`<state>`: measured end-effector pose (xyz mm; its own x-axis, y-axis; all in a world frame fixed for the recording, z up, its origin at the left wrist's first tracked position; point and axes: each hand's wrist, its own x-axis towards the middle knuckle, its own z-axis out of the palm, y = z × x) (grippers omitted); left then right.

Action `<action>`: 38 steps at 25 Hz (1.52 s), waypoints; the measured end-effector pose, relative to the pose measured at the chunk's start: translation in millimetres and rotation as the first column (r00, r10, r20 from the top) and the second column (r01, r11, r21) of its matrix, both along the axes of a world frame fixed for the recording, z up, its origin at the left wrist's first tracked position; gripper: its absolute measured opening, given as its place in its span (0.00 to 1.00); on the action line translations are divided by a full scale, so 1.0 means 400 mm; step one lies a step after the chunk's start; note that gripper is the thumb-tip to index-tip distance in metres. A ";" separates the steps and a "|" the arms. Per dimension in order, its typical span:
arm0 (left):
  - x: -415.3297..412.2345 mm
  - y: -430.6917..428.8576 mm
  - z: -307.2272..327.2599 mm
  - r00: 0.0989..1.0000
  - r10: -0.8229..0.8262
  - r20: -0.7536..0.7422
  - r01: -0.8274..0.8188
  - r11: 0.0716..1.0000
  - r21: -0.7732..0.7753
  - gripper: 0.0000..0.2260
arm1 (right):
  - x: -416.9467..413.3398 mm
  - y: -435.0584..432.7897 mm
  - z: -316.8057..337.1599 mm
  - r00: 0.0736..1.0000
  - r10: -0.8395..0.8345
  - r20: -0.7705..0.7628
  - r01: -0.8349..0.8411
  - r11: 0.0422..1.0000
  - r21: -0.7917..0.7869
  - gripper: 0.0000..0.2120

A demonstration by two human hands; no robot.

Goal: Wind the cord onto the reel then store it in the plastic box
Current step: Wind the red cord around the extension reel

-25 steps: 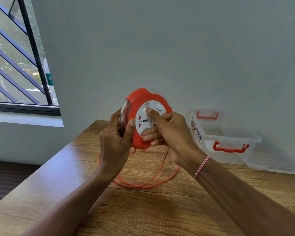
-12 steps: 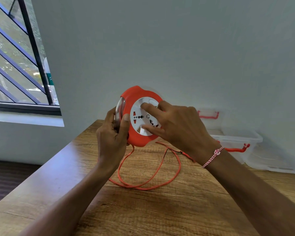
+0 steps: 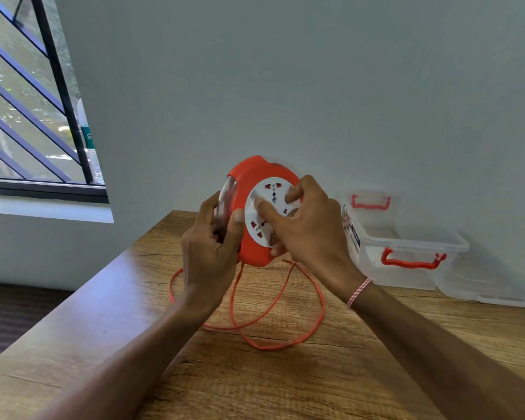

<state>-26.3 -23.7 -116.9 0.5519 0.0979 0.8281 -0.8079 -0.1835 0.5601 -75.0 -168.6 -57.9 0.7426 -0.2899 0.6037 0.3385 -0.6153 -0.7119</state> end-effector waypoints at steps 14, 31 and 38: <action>0.014 0.018 0.012 0.995 -0.045 -0.085 0.041 0.998 -0.056 0.24 | -0.004 -0.088 0.048 0.939 0.071 0.337 0.303 0.295 -0.906 0.26; 0.021 0.013 -0.005 0.999 0.035 -0.024 -0.036 0.999 -0.008 0.23 | 0.000 -0.034 0.026 0.989 0.039 -0.145 -0.050 0.996 -0.074 0.25; 0.015 0.016 0.013 0.997 -0.002 -0.076 -0.001 0.999 -0.042 0.17 | -0.010 -0.083 0.048 0.946 0.081 0.314 0.271 0.336 -0.902 0.26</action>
<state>-20.2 -17.2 -111.9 0.6131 0.1312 0.7790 -0.7628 -0.1583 0.6270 -78.9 -201.8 -38.5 0.5165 0.5293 0.6731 0.2804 -0.8473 0.4510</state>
